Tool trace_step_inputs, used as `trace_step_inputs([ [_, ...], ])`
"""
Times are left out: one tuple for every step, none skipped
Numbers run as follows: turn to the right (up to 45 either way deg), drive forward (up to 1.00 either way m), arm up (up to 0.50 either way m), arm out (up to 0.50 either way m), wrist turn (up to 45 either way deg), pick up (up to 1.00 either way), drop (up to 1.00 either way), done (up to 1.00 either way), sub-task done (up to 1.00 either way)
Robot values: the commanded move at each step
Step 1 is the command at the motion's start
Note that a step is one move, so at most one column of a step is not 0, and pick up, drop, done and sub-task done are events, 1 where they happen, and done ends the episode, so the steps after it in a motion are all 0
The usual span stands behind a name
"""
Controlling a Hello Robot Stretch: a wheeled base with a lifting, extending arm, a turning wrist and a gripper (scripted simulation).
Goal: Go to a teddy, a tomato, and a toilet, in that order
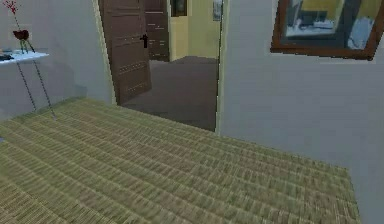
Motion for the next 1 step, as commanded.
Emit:
trace_step_inputs([
  [-6.0,0.00,0.00,0.00,0.0,0.00,0.00,0.00,0.00],
])
